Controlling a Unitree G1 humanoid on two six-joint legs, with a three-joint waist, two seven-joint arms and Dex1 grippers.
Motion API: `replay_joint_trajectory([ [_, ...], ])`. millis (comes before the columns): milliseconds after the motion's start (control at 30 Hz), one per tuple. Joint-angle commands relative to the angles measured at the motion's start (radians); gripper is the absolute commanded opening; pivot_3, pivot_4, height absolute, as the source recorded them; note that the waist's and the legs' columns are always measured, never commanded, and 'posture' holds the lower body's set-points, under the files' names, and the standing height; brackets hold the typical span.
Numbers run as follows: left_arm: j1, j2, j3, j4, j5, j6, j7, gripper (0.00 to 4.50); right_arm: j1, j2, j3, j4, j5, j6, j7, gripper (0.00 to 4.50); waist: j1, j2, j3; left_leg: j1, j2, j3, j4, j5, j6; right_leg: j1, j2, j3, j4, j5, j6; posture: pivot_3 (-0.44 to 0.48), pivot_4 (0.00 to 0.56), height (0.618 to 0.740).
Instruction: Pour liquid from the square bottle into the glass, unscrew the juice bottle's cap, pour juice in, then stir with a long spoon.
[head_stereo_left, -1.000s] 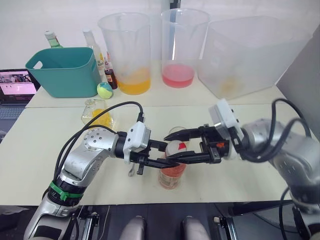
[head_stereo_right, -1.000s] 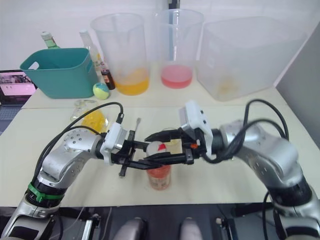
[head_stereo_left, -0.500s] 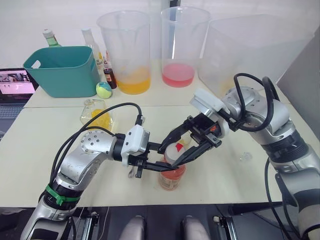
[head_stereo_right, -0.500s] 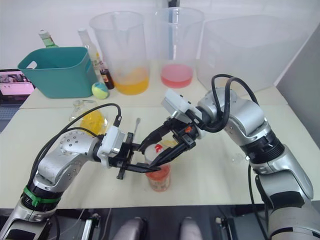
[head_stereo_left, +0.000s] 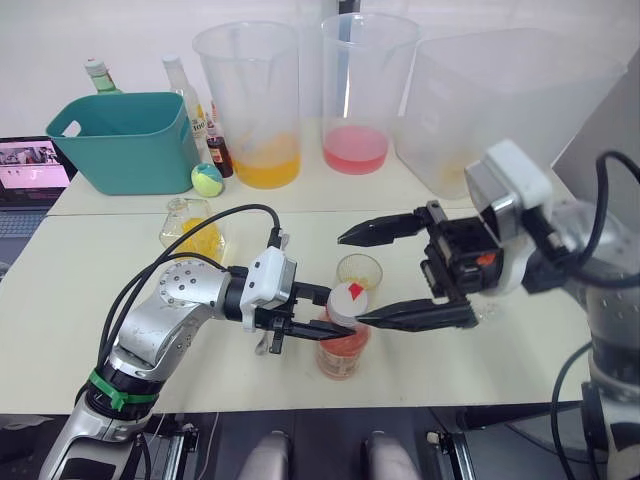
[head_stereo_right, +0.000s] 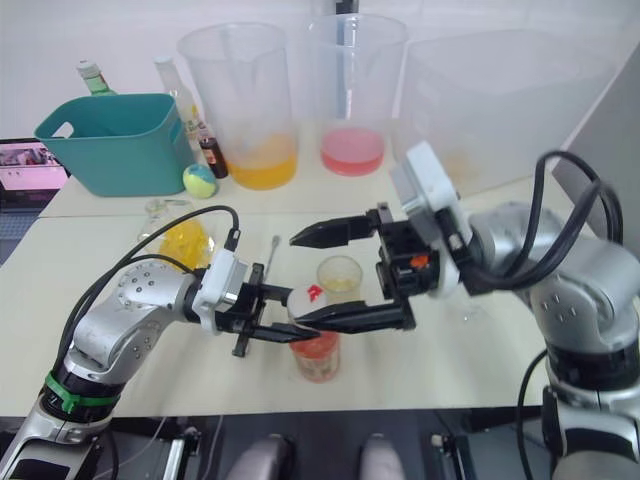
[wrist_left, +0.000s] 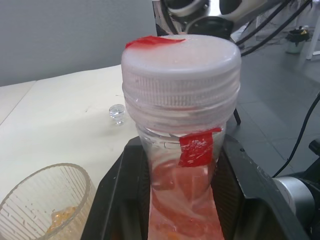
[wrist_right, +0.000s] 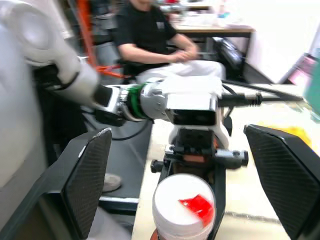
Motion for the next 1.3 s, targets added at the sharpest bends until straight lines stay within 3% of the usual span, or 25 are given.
replay_joint_trajectory([
  [33,0.021,0.009,-0.022,0.017,0.024,0.016,-0.004,1.20,0.105,0.026,-0.029,-0.127,-0.004,0.012,-0.203,4.47,-0.001,0.000,0.000,0.000,0.000,0.001,0.000,0.000,0.000,0.000,0.000,0.000,0.000,0.000,0.000,0.000,0.150,0.738],
  [133,0.022,0.008,-0.024,0.018,0.023,0.017,-0.003,1.20,0.184,0.065,-0.013,-0.213,-0.006,0.008,-0.353,4.47,-0.002,0.000,0.000,0.000,0.000,0.001,0.000,0.000,0.000,0.000,0.000,0.001,0.000,0.000,0.000,0.000,0.150,0.738],
  [267,0.022,0.010,-0.028,0.024,0.020,0.013,-0.018,1.20,0.164,0.122,-0.004,-0.221,0.048,0.005,-0.505,4.47,-0.004,0.000,0.000,0.001,0.000,0.001,0.000,0.000,0.000,0.001,0.000,0.001,0.000,0.000,0.000,0.000,0.150,0.738],
  [600,0.023,0.006,-0.036,0.041,0.025,-0.005,-0.032,1.20,0.181,0.093,0.001,-0.233,0.105,-0.002,-0.602,4.47,-0.004,0.000,0.000,0.001,0.000,0.001,0.000,0.000,0.000,0.001,0.000,0.001,0.000,0.000,0.000,0.000,0.150,0.738],
  [900,0.011,0.006,-0.037,0.044,0.023,0.002,-0.031,1.20,0.177,0.056,0.008,-0.225,0.111,-0.008,-0.607,1.71,-0.004,0.000,0.000,0.002,0.000,0.001,0.000,0.000,0.000,0.002,0.000,0.001,-0.001,0.000,0.000,0.000,0.150,0.738],
  [1000,0.007,0.008,-0.036,0.041,0.023,0.006,-0.029,1.20,0.158,0.063,0.017,-0.209,0.102,-0.014,-0.603,1.70,-0.004,0.000,0.000,0.002,0.000,0.001,0.000,0.000,0.000,0.002,0.001,0.001,-0.001,0.000,0.000,0.000,0.150,0.738],
  [1100,-0.001,0.005,-0.039,0.044,0.027,0.007,-0.028,1.20,0.136,0.053,0.029,-0.175,0.073,-0.019,-0.558,1.70,-0.004,0.000,0.000,0.002,0.000,0.001,0.000,0.000,0.000,0.002,0.001,0.001,-0.001,0.000,0.000,0.000,0.150,0.738],
  [1300,-0.025,-0.011,-0.049,0.051,0.035,0.012,-0.019,1.20,0.030,0.031,0.196,0.055,-0.073,-0.097,-0.121,1.70,-0.007,0.000,0.000,0.004,0.001,0.002,0.000,0.000,0.000,0.004,0.002,0.000,-0.001,0.000,0.000,0.000,0.150,0.738],
])
